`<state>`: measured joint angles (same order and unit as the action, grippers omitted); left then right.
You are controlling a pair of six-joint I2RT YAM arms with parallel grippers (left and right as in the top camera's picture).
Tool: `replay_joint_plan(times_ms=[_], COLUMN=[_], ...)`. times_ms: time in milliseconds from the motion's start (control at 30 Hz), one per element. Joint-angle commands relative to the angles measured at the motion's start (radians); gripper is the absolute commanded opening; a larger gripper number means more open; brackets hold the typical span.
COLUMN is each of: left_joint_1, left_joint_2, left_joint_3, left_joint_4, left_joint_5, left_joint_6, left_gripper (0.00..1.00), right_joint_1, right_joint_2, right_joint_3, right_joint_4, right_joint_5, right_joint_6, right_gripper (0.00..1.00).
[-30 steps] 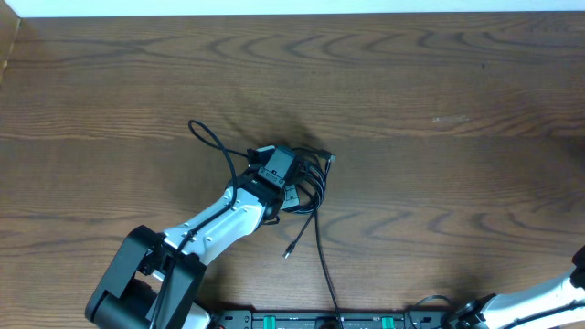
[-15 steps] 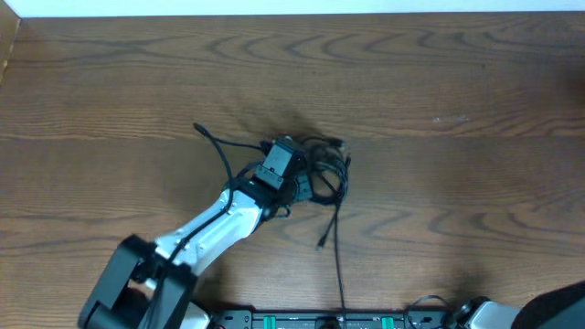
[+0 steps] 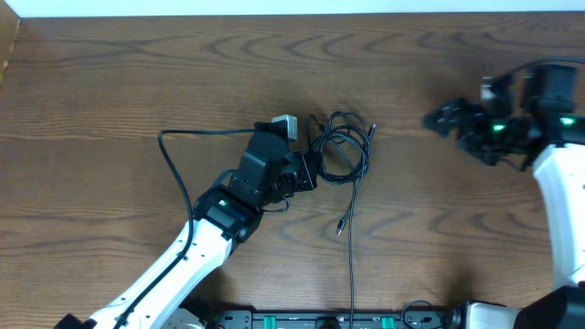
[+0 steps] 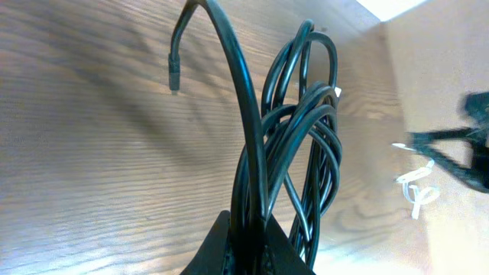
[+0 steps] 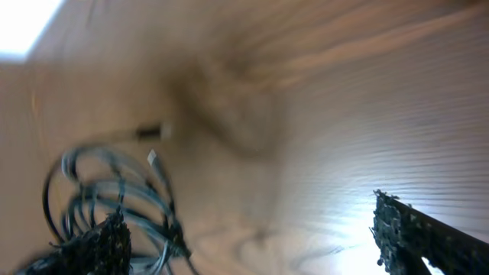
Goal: Untangle cables
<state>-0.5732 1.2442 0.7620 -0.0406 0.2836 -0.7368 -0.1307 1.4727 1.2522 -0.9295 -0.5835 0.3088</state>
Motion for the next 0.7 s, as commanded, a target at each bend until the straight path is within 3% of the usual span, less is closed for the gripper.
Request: replay_joint_plan(times_ms=[0,267,667], left_joint_1=[-0.002,-0.002,-0.002], left_joint_2=[-0.034,-0.037,-0.037], left_joint_3=[0.003,0.003,0.003], left_joint_4=[0.030,0.047,0.047], left_joint_5=[0.058,0.076,0.239], left_joint_6=[-0.034,-0.063,-0.076], left_gripper=[0.08,0.08,0.07], right_joint_1=[0.148,0.358,0.635], right_joint_2=[0.000,0.000,0.001], right_joint_3=[-0.030,-0.038,-0.038], right_joint_4=[-0.005,0.002,0.134], right_joint_5=[-0.080,0.076,0.985], right_joint_6=[-0.113,-0.104,0.146], right_gripper=[0.96,0.82,0.78])
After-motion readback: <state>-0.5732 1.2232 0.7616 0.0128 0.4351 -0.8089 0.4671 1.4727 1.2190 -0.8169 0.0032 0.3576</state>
